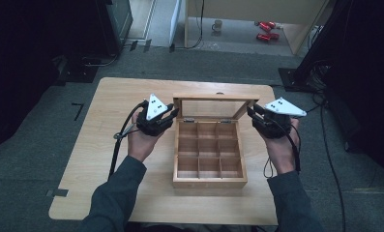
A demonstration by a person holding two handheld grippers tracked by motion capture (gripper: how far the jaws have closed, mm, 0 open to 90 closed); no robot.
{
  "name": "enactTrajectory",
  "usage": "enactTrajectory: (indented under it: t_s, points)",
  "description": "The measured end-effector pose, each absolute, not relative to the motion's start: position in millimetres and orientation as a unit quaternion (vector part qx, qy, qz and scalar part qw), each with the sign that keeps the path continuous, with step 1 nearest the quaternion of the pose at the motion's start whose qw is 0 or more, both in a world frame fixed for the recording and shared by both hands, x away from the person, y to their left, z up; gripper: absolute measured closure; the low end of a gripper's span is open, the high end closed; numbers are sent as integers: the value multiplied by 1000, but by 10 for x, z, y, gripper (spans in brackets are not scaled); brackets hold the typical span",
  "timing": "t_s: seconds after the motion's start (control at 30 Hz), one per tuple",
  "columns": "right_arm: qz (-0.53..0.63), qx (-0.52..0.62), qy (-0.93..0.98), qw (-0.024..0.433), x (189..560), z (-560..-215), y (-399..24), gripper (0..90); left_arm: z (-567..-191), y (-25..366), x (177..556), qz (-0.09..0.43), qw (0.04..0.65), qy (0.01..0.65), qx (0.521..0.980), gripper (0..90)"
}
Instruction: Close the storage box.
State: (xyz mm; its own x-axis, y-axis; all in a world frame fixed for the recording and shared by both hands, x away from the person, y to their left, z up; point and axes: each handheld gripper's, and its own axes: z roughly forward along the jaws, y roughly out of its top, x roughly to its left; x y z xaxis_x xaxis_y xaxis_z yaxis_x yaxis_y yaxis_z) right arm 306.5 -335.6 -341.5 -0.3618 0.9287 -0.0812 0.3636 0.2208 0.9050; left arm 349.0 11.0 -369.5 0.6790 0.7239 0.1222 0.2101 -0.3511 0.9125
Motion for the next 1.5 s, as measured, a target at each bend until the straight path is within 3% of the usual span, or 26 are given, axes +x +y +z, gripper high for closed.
enactTrajectory:
  t_s: [1.5]
  points:
    - [448,446,708,315,2484,-3284,-3365,678,-3809,142,3191,245,484,309,781,738]
